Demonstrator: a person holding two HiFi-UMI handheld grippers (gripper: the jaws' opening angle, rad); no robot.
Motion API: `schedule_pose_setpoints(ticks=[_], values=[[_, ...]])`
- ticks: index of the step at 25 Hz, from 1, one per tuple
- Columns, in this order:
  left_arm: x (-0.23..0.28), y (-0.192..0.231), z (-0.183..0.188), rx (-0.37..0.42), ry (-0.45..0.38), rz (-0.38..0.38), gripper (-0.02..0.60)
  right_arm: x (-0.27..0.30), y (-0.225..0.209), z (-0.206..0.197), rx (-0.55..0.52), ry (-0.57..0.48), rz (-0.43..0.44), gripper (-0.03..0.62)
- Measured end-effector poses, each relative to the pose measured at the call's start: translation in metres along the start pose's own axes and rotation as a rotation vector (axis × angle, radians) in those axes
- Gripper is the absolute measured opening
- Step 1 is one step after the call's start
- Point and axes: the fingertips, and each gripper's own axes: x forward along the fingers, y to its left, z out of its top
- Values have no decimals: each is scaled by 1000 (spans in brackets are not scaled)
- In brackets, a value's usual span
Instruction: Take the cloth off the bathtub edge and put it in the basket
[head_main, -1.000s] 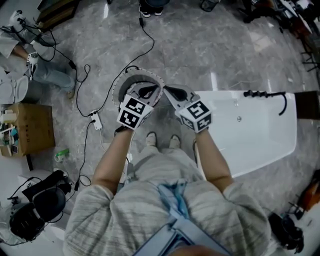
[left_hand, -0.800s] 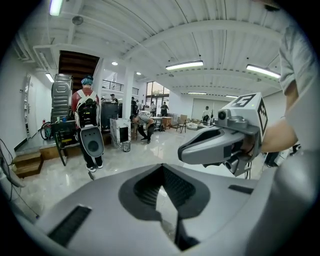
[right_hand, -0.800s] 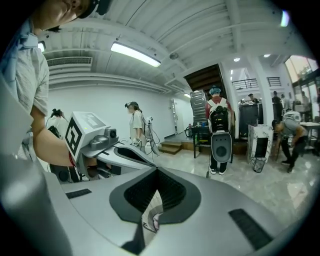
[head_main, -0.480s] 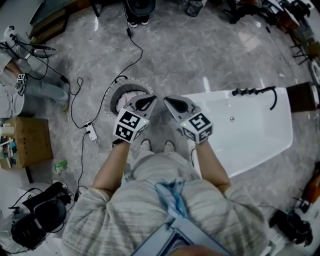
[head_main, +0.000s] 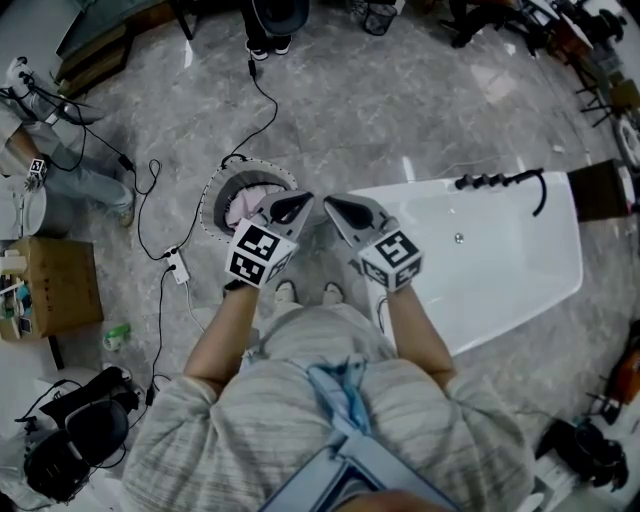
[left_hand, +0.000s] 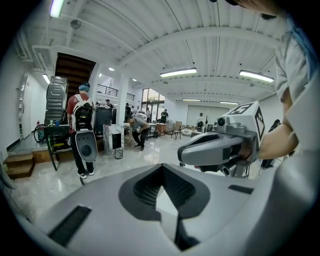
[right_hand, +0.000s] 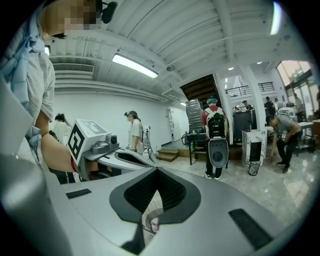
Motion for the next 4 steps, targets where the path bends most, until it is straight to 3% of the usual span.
schedule_pose_setpoints(ticks=[4], values=[[0,-8,9,17,-42,-11,5,-9,-2,6,-7,-30,2,3]])
